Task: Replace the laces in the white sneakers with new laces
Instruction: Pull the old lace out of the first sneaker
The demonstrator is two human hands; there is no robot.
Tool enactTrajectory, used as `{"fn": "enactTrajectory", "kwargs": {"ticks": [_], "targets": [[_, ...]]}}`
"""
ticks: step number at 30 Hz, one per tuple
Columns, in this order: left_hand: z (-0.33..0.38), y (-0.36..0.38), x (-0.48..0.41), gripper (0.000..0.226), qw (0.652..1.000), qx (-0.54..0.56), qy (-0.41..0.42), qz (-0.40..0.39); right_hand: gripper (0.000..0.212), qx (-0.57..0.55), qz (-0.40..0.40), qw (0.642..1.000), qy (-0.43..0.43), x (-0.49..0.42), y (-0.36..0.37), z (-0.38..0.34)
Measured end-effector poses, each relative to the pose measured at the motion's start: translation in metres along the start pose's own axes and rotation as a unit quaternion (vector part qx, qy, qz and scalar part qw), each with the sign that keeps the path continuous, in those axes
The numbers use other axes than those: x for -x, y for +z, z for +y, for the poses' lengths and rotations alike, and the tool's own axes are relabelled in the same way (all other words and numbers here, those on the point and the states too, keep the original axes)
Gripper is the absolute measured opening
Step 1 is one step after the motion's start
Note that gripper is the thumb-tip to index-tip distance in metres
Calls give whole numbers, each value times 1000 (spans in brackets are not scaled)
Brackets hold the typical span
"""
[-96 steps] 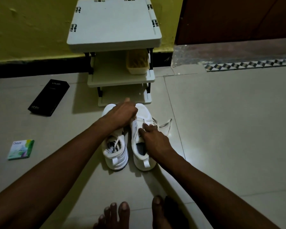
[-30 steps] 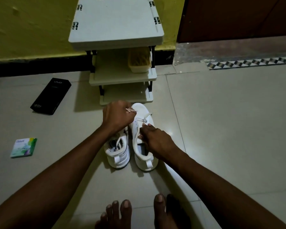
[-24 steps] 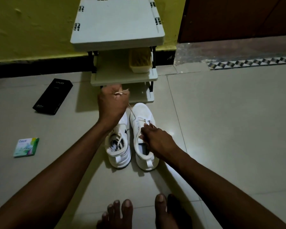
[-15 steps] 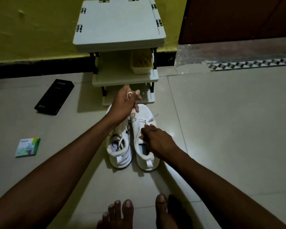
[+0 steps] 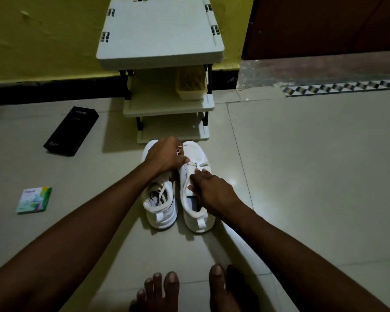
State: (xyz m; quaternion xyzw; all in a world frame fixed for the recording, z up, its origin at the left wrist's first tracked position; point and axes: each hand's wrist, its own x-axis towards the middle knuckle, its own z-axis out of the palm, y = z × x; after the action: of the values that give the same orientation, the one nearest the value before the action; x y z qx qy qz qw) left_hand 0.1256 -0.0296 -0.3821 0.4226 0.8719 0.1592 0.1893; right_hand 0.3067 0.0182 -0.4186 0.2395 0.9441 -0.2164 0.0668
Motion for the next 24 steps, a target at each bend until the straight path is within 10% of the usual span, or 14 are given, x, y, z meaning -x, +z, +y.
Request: {"fn": "enactTrajectory", "kwargs": {"ticks": [13, 24], "targets": [[18, -23, 33, 6, 954, -266, 112, 79, 20, -31, 9, 999, -9, -1, 4, 5], [-2, 4, 13, 16, 968, -221, 121, 1, 25, 2, 42, 999, 2, -4, -9, 0]]}}
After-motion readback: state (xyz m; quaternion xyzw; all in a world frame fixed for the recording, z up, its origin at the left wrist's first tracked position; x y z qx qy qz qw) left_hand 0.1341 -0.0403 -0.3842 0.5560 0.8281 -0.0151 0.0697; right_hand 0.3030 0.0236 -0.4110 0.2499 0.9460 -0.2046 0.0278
